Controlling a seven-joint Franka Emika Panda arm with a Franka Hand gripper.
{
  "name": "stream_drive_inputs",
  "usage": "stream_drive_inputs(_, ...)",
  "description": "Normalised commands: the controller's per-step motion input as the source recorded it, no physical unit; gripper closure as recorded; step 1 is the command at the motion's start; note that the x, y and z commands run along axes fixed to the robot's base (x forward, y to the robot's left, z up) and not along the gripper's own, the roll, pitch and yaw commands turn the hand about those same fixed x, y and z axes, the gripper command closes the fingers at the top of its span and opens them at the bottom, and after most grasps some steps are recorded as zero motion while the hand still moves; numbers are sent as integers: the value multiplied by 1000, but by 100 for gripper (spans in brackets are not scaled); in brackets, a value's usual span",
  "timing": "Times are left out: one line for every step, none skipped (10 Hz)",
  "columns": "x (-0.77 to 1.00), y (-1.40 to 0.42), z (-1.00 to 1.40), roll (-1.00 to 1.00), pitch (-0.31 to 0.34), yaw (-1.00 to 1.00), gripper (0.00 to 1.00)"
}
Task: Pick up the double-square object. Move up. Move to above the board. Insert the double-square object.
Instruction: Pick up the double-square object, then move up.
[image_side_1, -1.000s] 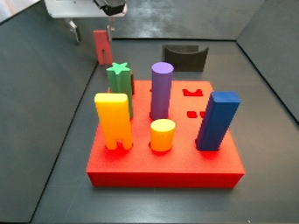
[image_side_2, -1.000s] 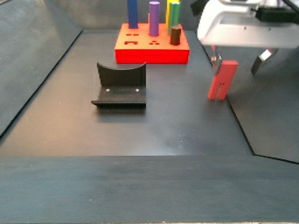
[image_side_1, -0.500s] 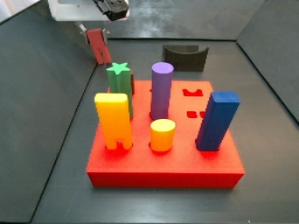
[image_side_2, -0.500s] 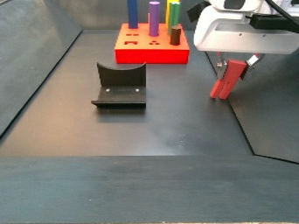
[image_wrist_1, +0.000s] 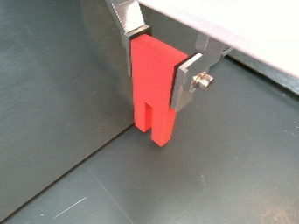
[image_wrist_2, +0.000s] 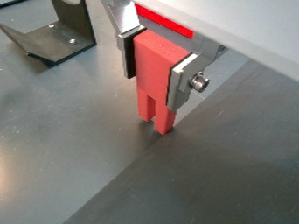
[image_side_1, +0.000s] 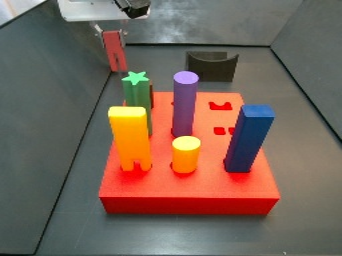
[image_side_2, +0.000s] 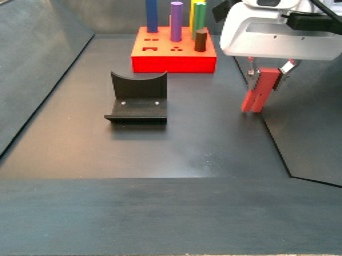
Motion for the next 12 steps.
stream_drive_inputs(0,0,0,0,0,0,100)
stream_drive_inputs(0,0,0,0,0,0,100)
stream_drive_inputs(0,0,0,0,0,0,100)
stream_drive_inputs(0,0,0,0,0,0,100)
stream_drive_inputs(0,0,0,0,0,0,100)
stream_drive_inputs(0,0,833,0,0,0,100)
stream_drive_inputs(-21,19,798,4,17,2,100)
stream_drive_inputs(-31,24,718,18,32,-4,100)
stream_drive_inputs(-32,24,585,46,42,-12,100)
stream_drive_inputs(-35,23,476,68,48,-16,100)
stream_drive_inputs(-37,24,404,82,52,-16,100)
stream_drive_inputs(-39,22,267,104,60,-11,100)
